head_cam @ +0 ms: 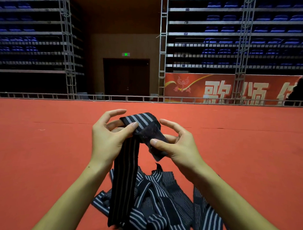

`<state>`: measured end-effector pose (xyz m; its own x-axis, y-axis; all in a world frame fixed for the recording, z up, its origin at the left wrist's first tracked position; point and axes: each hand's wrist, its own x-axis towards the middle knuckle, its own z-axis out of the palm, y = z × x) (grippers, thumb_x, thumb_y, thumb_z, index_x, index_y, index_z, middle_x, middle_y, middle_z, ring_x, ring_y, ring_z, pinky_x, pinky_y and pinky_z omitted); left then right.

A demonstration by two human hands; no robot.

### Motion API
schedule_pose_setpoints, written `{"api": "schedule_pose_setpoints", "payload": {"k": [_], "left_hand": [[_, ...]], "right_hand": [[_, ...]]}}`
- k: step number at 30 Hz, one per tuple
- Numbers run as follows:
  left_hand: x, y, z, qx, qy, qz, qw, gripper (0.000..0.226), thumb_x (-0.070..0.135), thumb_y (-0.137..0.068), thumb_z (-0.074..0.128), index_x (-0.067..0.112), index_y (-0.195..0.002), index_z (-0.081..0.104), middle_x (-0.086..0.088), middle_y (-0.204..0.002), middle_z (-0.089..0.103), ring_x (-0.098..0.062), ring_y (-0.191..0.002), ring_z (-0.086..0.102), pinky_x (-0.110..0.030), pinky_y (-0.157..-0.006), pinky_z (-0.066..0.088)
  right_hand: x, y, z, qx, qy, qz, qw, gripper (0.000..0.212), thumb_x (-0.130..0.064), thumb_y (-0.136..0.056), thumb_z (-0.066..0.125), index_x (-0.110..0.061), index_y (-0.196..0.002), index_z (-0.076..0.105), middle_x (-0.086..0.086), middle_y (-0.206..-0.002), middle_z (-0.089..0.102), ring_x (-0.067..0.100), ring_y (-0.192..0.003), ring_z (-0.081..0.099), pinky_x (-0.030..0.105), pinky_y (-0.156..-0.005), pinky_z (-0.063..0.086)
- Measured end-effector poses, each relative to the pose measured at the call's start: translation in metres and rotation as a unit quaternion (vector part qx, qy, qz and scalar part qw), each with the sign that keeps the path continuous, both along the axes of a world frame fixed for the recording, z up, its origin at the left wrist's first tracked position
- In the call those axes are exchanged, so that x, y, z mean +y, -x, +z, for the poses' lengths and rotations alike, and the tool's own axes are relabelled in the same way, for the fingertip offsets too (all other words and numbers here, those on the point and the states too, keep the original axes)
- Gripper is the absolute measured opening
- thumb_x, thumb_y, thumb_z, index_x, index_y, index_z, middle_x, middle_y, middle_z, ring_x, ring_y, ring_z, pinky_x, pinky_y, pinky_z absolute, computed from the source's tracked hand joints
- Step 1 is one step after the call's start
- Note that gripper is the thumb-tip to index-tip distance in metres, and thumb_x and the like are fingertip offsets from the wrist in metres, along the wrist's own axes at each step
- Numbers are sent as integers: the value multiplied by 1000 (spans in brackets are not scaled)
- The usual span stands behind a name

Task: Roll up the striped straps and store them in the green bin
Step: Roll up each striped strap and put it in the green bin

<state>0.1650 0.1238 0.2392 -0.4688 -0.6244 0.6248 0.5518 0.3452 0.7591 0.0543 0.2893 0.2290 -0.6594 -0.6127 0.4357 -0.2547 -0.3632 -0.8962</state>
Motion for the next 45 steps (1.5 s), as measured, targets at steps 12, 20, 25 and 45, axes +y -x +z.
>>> {"api": "schedule_pose_setpoints", "payload": {"k": [12,20,25,45], "left_hand": [[5,10,-5,31,-91,-44,994,52,-5,-84,85,13,-130,68,-17,-100,82,-28,-93,82,-31,-76,65],[-7,-3,-11,-87,-45,17,995,57,23,-91,87,24,-139,58,-18,-87,80,-18,-68,74,-53,-90,66],[-16,-11,-10,-67,97,155,981,63,41,-83,92,40,-137,59,-1,-78,76,-18,-70,72,-50,-79,65],[-13,-13,11,-71,236,-41,968,81,15,-90,85,42,-157,50,-9,-92,76,-26,-67,64,-50,-66,55]], "right_hand": [[5,-1,1,4,22,14,1000,65,12,-88,79,-21,-142,62,30,-100,78,25,-70,68,32,-63,57],[10,23,29,61,-19,-56,996,66,8,-88,79,-16,-146,60,1,-78,75,14,-67,64,29,-61,54],[3,36,53,117,-54,-62,990,78,7,-87,79,-21,-154,52,8,-77,65,22,-65,56,39,-63,49],[-9,20,43,215,-25,15,976,73,2,-96,76,-17,-157,41,14,-117,80,32,-106,79,49,-94,63]]}}
